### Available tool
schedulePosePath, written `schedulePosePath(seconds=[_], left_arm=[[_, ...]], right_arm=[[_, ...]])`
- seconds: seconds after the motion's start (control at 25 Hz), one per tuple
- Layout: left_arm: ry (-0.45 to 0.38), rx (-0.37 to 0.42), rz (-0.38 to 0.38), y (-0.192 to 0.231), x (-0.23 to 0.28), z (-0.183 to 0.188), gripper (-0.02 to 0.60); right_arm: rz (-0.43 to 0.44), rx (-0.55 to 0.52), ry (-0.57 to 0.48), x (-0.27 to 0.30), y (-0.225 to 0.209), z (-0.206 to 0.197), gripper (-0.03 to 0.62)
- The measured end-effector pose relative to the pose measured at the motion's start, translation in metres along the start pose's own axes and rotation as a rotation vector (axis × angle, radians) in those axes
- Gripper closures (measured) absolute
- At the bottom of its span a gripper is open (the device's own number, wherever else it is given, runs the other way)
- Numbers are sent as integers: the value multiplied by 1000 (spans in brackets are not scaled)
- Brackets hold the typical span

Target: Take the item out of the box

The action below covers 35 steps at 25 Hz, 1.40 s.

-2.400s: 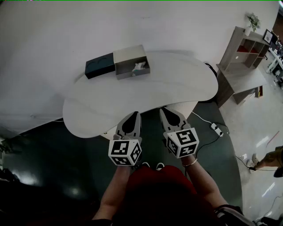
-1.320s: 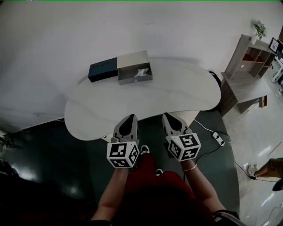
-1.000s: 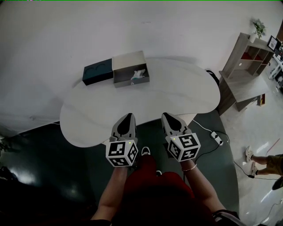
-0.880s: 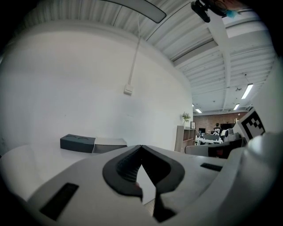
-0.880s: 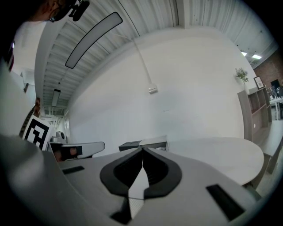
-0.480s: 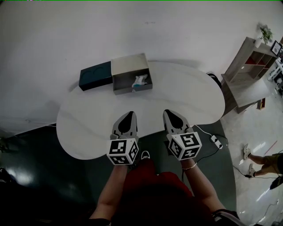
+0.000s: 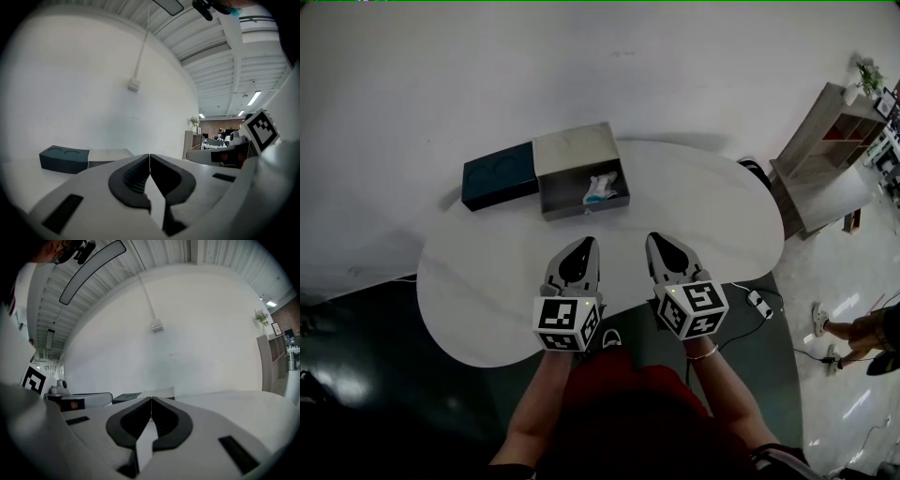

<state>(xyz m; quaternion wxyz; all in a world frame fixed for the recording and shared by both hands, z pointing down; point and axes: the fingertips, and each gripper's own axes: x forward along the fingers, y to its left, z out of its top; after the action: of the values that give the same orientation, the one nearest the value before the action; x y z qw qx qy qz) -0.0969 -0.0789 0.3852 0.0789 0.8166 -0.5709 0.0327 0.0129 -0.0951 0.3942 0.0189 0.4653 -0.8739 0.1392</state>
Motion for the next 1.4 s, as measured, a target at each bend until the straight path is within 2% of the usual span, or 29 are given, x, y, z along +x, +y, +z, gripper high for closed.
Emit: schedulePosePath(seconds=[0.36, 0.76, 1.24, 1.4], left_arm=[[21, 1, -28, 28, 30, -1, 560], [94, -2, -43, 43, 56, -11, 558], [153, -3, -25, 57, 99, -14, 554], [193, 12, -7, 62, 116, -18, 523]], right_arm=[[-28, 0, 24, 37, -3, -2, 579], [-69, 6, 49, 54, -15, -3, 579], [-55, 13, 75, 73, -43, -6, 579], [-37, 17, 87, 85, -55, -4, 579]])
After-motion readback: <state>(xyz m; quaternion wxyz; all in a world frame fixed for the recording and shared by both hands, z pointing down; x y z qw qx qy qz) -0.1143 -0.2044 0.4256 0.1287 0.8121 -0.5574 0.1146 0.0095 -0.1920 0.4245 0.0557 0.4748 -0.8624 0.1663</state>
